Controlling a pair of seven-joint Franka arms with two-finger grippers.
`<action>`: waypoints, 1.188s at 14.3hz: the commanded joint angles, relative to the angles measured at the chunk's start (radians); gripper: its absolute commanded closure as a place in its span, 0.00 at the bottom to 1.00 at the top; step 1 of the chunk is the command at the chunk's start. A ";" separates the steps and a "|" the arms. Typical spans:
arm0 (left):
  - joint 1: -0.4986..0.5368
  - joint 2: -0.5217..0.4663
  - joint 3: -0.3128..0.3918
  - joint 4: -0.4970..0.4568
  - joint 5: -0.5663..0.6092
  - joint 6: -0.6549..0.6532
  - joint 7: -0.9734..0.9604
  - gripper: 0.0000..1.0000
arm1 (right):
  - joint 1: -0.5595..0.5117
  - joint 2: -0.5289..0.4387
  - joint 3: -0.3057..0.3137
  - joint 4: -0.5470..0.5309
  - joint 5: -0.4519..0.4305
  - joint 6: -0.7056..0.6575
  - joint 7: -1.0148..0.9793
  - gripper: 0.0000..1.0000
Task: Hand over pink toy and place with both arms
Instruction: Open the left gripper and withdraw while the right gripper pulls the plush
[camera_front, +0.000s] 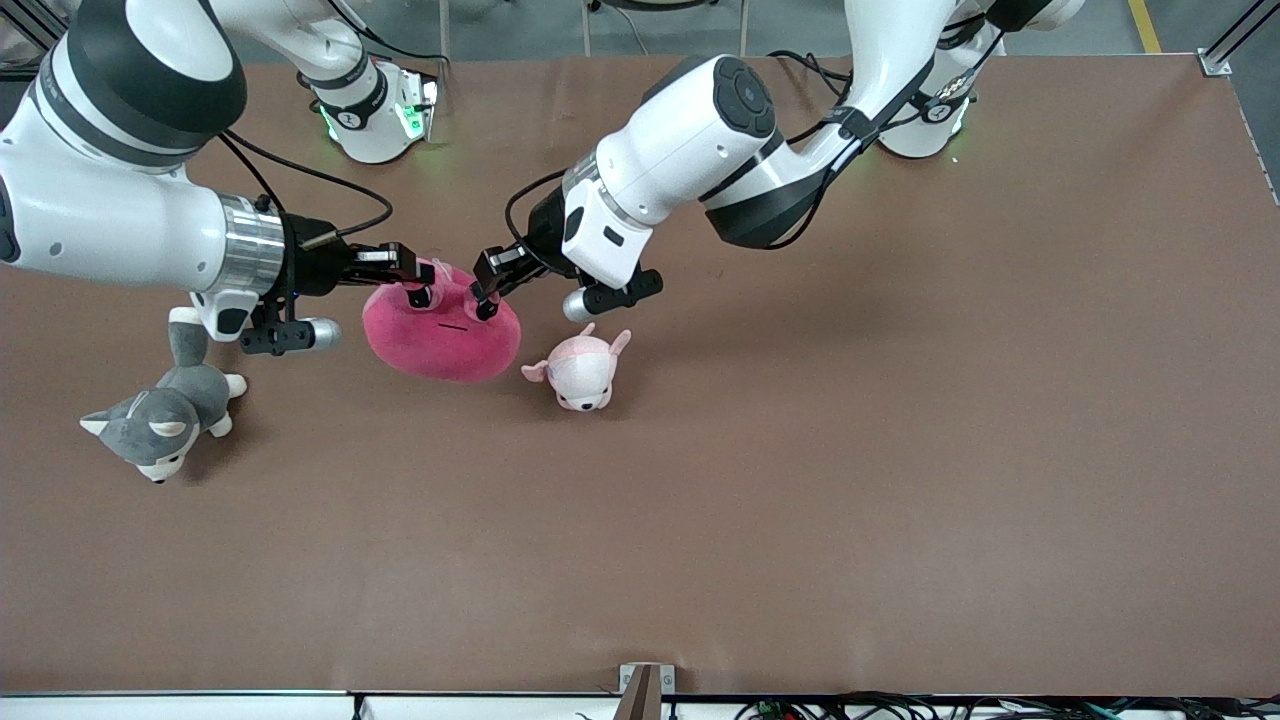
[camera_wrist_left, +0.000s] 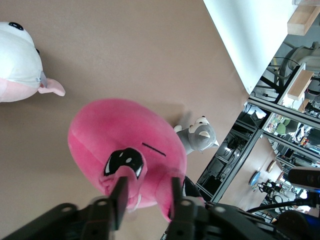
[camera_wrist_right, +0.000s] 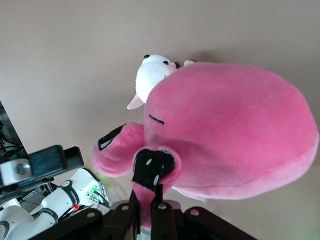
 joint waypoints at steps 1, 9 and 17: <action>0.021 0.003 0.000 0.011 0.003 0.001 0.034 0.00 | -0.007 -0.008 -0.011 0.000 0.020 -0.020 0.005 1.00; 0.250 -0.066 0.012 -0.004 0.270 -0.285 0.044 0.00 | -0.174 0.069 -0.015 0.000 0.007 -0.025 -0.106 1.00; 0.534 -0.196 0.011 -0.006 0.378 -0.899 0.487 0.00 | -0.329 0.233 -0.014 0.005 0.021 -0.043 -0.351 1.00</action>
